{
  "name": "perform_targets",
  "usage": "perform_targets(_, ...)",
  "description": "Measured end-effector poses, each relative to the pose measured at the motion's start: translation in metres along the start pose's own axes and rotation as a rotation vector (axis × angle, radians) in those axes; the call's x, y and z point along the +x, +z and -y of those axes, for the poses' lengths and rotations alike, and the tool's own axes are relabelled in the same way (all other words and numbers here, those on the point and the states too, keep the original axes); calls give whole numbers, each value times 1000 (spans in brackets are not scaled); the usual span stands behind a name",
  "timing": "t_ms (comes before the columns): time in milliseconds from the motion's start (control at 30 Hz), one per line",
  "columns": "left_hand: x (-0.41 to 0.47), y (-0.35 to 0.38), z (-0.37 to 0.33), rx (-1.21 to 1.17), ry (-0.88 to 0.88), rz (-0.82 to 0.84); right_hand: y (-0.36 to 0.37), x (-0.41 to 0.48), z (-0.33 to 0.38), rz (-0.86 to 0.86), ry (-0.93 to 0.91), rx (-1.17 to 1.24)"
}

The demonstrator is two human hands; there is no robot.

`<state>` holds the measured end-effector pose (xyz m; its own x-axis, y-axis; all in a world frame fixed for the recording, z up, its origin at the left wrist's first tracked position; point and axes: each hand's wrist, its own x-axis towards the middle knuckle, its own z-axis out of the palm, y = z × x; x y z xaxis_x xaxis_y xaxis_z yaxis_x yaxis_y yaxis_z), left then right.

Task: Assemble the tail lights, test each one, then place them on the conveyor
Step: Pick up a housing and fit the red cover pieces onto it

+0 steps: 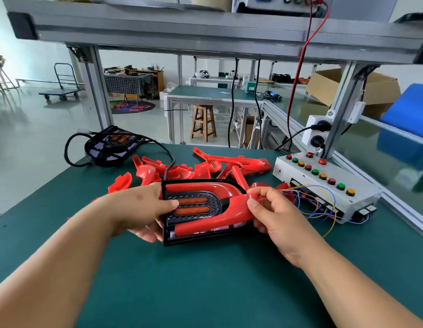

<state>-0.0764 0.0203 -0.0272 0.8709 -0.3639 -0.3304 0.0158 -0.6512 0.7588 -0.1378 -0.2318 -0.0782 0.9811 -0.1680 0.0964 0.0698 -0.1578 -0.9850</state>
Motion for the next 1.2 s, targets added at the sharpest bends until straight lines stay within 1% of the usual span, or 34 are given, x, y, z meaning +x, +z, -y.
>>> perform_targets(67, 2, 4, 2, -45, 3, -41, 3, -2, -1, -18, -83, -199)
perform_targets(133, 2, 6, 1, -107, -7, -53, 4, -3, -1, -53, -129, -313)
perform_targets(233, -1, 4, -2, -166, 0, 56, 2, -5, 0, -83, -125, -402)
perform_targets(300, -3, 4, -1, -157, 54, 111, 1, -5, 1, -103, -117, -390)
perform_targets(367, -2, 7, -1, -184, 98, 91, 2, -5, 2, -108, -103, -300)
perform_targets(467, 6, 13, 1, -367, 121, 65, 3, -6, 0, -103, -79, -231)
perform_targets(533, 11, 14, 3, -478, 133, 93, 5, -6, -2, -109, -61, -254)
perform_targets(733, 18, 14, 11, -578, 193, 133, 2, -8, 0, -214, 62, -247)
perform_targets(800, 19, 15, 12, -617, 216, 144, -2, -8, 0, -199, 84, -320)
perform_targets(867, 19, 17, 12, -655, 245, 150, -4, -8, 0, -165, 93, -337)
perform_targets(933, 20, 17, 13, -691, 288, 151, -2, -9, 1, -113, 55, -219)
perform_targets(1033, 20, 17, 13, -739, 365, 167, -1, -7, 0, -1, 49, 75)
perform_targets(1133, 19, 17, 12, -728, 443, 196, -1, -8, 5, 97, 134, 350)
perform_targets(1200, 17, 17, 11, -683, 483, 214, 1, -9, 8, 134, 180, 479)
